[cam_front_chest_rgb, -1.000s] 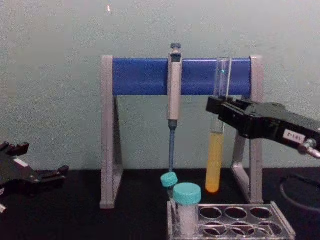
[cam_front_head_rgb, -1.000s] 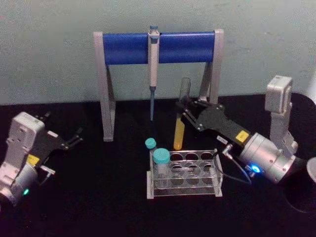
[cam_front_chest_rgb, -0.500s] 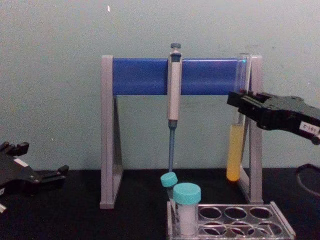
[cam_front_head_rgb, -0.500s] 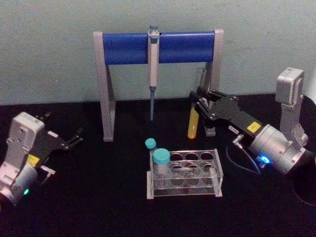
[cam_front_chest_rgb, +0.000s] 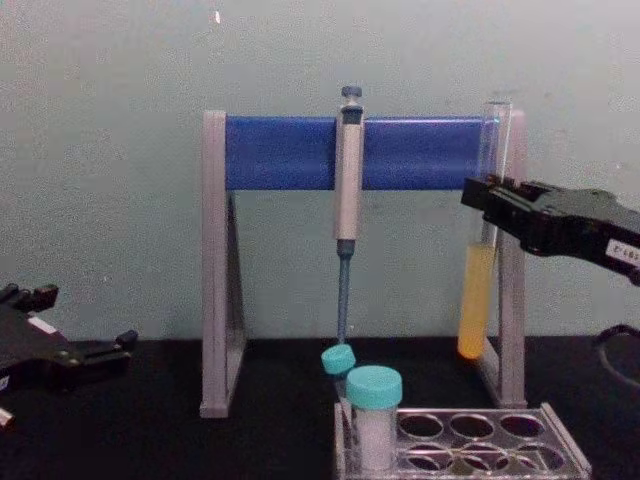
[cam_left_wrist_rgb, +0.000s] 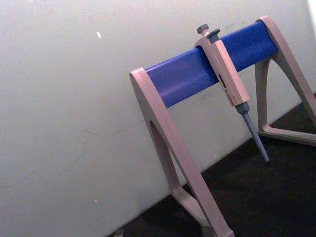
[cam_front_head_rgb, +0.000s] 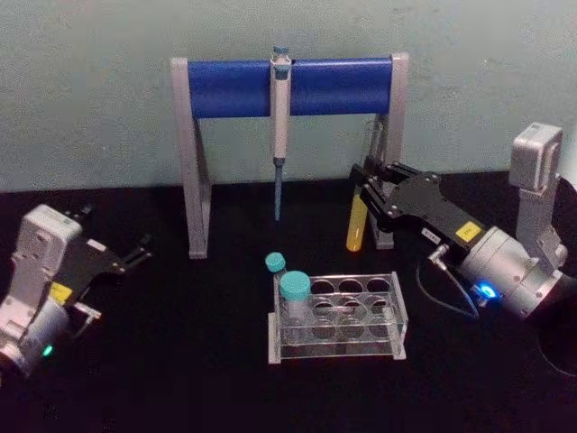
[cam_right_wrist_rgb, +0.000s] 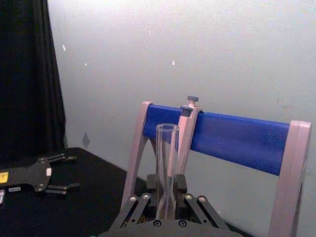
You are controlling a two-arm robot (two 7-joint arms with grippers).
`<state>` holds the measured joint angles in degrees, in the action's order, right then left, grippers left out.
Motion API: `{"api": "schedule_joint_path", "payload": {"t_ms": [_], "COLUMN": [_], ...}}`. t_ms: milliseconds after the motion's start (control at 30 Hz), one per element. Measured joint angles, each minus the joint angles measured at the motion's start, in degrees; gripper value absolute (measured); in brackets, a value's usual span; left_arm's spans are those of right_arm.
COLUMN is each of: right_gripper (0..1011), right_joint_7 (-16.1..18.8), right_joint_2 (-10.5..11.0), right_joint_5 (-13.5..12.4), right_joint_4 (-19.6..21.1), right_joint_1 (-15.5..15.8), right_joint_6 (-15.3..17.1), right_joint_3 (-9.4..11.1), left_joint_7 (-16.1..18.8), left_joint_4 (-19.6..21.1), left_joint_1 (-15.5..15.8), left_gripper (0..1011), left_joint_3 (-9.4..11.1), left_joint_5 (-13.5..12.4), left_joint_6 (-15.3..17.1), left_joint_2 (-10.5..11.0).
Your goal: Pick up the test tube from the test tube rack, shake it, then place it back into the test tube rack.
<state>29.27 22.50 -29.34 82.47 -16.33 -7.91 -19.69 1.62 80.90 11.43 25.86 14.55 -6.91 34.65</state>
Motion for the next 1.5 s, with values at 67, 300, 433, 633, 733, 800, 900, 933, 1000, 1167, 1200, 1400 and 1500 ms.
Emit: {"api": "schedule_joint_path", "payload": {"t_ms": [67,300,433,633,733,800,900,933,1000,1167,1200,1400,1500], "right_gripper": [222,222,221,221,222,222,221,222,222,221,222,222,222], "right_joint_7": [0.0,0.5,0.7,-0.1,-0.5,-0.7,-1.2,-1.4,-1.5,-1.3,-1.2,-0.7,-0.5], "right_joint_2": [0.0,0.8,1.7,2.9,3.2,3.3,3.4,3.4,3.3,2.5,2.4,1.5,1.2], "right_joint_5": [0.0,-0.2,-0.6,-0.8,-0.7,-0.6,-0.1,0.2,0.6,1.2,1.3,2.0,2.1], "right_joint_4": [0.1,2.9,5.3,8.1,8.5,8.6,8.6,8.4,8.1,6.7,6.5,4.9,4.2], "right_joint_1": [0.0,1.4,3.0,5.7,6.9,7.4,8.1,8.4,8.5,8.4,8.3,7.6,7.4], "right_joint_6": [0.0,0.5,0.7,0.8,0.9,0.9,0.8,0.6,0.3,-0.9,-1.1,-2.1,-2.3], "right_joint_3": [0.0,0.1,0.3,0.7,0.7,0.7,0.7,0.7,0.7,0.6,0.5,0.3,0.3], "left_joint_7": [0.0,0.0,0.0,0.0,0.0,0.0,0.0,0.0,0.0,0.0,0.0,0.0,0.0], "left_joint_4": [0.0,0.0,0.0,0.0,0.0,0.0,0.0,0.0,0.0,0.0,0.0,0.0,0.0], "left_joint_1": [0.0,0.0,0.0,0.0,0.0,0.0,0.0,0.0,0.0,0.0,0.0,0.0,0.0], "left_gripper": [1010,1010,1010,1010,1010,1010,1010,1010,1010,1010,1010,1010,1010], "left_joint_3": [0.0,0.0,0.0,0.0,0.0,0.0,0.0,0.0,0.0,0.0,0.0,0.0,0.0], "left_joint_5": [0.0,0.0,0.0,0.0,0.0,0.0,0.0,0.0,0.0,0.0,0.0,0.0,0.0], "left_joint_6": [0.0,0.0,0.0,0.0,0.0,0.0,0.0,0.0,0.0,0.0,0.0,0.0,0.0], "left_joint_2": [0.0,0.0,0.0,0.0,0.0,0.0,0.0,0.0,0.0,0.0,0.0,0.0,0.0]}}
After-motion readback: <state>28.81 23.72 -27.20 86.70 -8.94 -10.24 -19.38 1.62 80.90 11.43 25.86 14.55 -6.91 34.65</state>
